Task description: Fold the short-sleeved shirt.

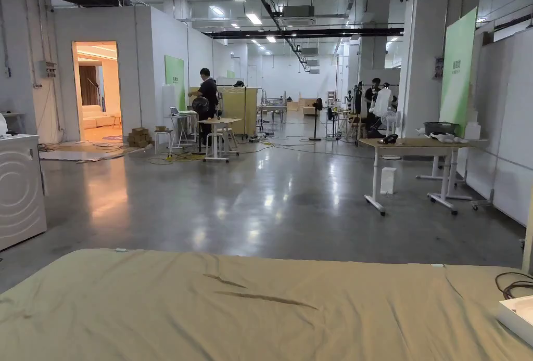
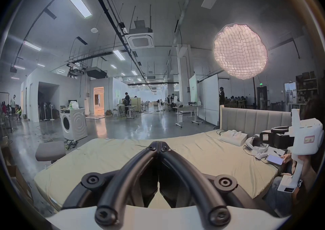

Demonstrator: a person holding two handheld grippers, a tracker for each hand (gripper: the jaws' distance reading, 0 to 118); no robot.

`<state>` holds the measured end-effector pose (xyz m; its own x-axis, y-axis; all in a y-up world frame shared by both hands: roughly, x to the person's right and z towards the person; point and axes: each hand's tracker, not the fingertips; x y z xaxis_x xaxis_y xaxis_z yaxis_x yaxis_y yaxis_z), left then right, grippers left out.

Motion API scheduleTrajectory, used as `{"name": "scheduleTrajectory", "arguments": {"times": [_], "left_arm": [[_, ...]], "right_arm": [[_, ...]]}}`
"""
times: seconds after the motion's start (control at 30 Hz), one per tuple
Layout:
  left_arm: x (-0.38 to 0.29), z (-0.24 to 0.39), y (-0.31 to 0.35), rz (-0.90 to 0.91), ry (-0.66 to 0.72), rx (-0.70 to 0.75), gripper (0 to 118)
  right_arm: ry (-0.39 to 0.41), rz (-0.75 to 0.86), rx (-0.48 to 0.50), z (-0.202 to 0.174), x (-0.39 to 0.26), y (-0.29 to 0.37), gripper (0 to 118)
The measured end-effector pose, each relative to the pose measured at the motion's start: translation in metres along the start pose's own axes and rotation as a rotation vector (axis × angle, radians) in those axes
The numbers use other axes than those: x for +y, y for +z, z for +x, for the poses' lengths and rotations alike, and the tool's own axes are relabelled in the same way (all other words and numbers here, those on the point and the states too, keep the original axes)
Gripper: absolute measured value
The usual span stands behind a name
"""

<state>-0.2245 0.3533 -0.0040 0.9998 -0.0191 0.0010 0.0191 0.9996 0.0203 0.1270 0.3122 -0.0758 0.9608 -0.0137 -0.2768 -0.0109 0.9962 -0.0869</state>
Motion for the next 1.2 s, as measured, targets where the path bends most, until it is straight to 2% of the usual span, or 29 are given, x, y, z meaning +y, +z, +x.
{"name": "scheduleTrajectory", "arguments": {"times": [0.23,0.37,0.4,0.47,0.53,0.6,0.63,0.67,0.7,0.73,0.77,0.8,0.9,0.93,1.2], "left_arm": [[-0.002,0.004,-0.003,-0.019,-0.013,0.018,2],[-0.005,0.005,-0.002,-0.016,-0.016,0.022,6],[-0.006,0.005,-0.003,-0.022,-0.004,0.019,10],[-0.007,0.006,-0.005,-0.030,0.006,0.017,31],[-0.010,0.006,-0.005,-0.032,0.000,0.014,40],[-0.010,0.006,-0.006,-0.032,0.001,0.008,41],[-0.010,0.006,-0.006,-0.032,0.003,0.007,48],[-0.010,0.007,-0.006,-0.030,0.005,0.009,56],[-0.010,0.007,-0.006,-0.028,0.007,0.016,66],[-0.010,0.007,-0.006,-0.028,0.009,0.025,85],[-0.010,0.006,-0.007,-0.027,0.011,0.031,97],[-0.010,0.005,-0.007,-0.029,0.014,0.032,103],[-0.011,0.004,-0.004,-0.009,0.029,0.036,103],[-0.011,0.003,-0.003,-0.005,0.038,0.041,103],[-0.011,0.000,-0.001,0.006,0.041,0.076,103]], "right_arm": [[0.004,0.029,-0.004,-0.001,0.005,0.004,1],[0.007,0.016,-0.004,-0.001,0.005,0.004,22],[0.007,0.012,-0.005,-0.001,0.004,0.004,28],[0.009,0.010,-0.010,-0.002,0.003,0.004,58],[0.003,0.005,-0.013,-0.003,0.000,0.004,78],[-0.005,0.020,-0.021,-0.003,-0.003,0.005,79],[-0.014,0.025,-0.021,-0.002,-0.002,0.006,80],[-0.025,0.024,-0.013,-0.001,-0.002,0.005,81],[-0.032,0.022,-0.007,0.000,-0.003,0.005,89],[-0.039,0.019,-0.003,0.000,-0.004,0.004,103],[-0.041,0.015,0.001,0.000,-0.003,0.004,111],[-0.037,0.015,0.007,-0.001,-0.004,0.004,114],[-0.016,0.048,0.013,-0.005,-0.004,0.009,114],[-0.012,0.051,0.020,-0.006,-0.003,0.008,118],[-0.009,0.058,0.021,-0.010,-0.003,0.008,118]]}}
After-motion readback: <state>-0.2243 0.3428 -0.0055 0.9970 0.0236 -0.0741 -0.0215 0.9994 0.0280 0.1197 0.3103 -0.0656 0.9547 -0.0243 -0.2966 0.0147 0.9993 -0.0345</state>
